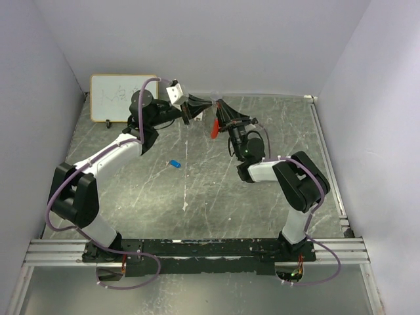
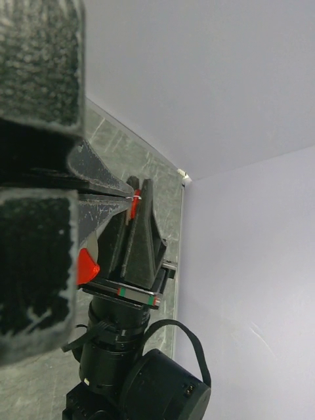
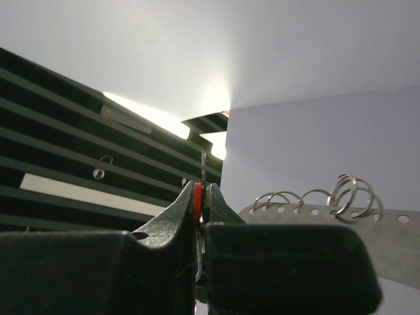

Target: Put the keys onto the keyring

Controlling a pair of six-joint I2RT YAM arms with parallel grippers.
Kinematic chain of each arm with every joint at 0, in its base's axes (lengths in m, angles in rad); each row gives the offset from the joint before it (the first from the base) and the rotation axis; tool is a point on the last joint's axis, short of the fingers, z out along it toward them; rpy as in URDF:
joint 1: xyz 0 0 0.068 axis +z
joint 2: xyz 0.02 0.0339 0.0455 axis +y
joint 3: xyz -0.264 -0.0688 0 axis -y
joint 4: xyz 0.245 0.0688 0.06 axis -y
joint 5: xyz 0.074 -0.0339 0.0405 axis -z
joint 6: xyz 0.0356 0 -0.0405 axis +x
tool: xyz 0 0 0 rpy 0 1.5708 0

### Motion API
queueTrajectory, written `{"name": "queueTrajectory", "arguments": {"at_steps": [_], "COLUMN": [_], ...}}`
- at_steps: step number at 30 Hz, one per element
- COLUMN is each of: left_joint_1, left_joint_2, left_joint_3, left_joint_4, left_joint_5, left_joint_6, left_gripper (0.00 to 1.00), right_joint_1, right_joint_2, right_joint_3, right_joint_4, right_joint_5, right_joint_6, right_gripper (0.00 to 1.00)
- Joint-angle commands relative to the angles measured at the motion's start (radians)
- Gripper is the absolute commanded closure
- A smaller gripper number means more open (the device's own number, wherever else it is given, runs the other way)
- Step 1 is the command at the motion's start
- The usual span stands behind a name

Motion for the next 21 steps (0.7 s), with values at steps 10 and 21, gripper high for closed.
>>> {"name": "queueTrajectory", "arguments": {"at_steps": [10,21], "left_joint_1": [-0.005,-0.004], "left_joint_2": [-0.063,-0.141], "left_joint_3": [-0.017,-0.045], "left_joint_4": [0.092,0.014], "left_joint_5": [-0.082,-0.143], "left_joint_6": [-0.073,-0.072], "left_gripper": [0.62,0.48], "right_joint_1": [-0.117,-0.162], "right_joint_2": [-0.17,-0.465], "right_joint_3": [0.064,0.294], "right_joint_4": [-0.177,-1.04], "right_joint_5": [-0.264,-0.269], "right_joint_6": [-0.227,-0.901], "right_gripper": [1.0,1.0]}}
